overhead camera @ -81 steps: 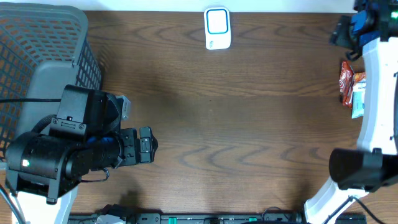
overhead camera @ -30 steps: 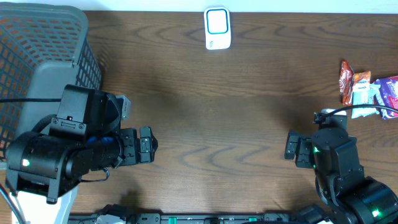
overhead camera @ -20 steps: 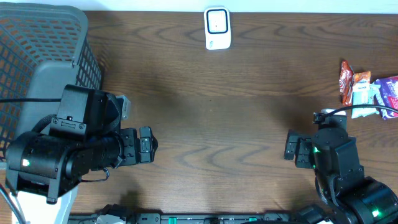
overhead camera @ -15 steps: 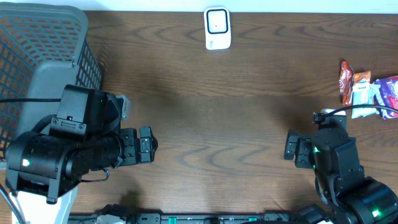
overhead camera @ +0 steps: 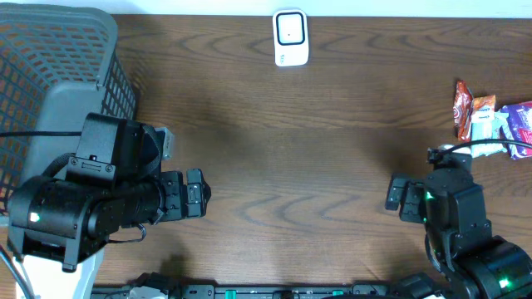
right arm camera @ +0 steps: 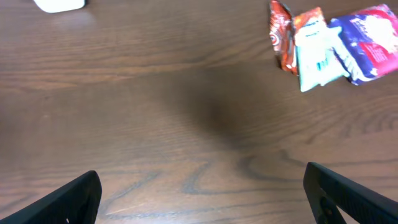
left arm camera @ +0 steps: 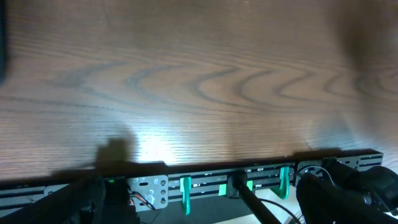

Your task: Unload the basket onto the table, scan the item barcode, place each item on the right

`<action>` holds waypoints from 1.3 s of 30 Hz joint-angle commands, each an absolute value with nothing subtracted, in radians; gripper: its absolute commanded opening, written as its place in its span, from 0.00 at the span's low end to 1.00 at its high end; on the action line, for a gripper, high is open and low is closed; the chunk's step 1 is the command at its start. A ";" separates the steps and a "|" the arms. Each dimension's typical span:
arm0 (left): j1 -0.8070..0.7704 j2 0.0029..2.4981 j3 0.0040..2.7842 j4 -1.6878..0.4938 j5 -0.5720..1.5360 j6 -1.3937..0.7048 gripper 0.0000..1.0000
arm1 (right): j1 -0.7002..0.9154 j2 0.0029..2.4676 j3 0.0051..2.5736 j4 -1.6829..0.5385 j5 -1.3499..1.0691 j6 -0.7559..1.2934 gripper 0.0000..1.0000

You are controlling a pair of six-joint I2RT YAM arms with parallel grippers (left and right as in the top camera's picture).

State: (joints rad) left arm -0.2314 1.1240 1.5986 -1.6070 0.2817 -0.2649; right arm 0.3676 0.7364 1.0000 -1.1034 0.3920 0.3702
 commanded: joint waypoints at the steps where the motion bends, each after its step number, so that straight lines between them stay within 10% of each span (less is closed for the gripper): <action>1: -0.228 1.123 1.605 -1.626 0.275 -0.263 0.98 | 0.330 0.723 0.994 -1.105 0.397 0.358 0.99; 24: -0.228 1.123 1.605 -1.626 0.275 -0.263 0.98 | 0.225 0.453 0.951 -1.174 0.368 0.331 0.99; 39: -0.228 1.123 1.605 -1.626 0.275 -0.263 0.98 | 0.130 0.204 0.512 -0.661 0.039 0.073 0.99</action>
State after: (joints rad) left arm -0.2306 1.1240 1.5986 -1.6070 0.2817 -0.2649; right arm 0.1432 0.2367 0.5678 -0.6926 0.0910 0.1162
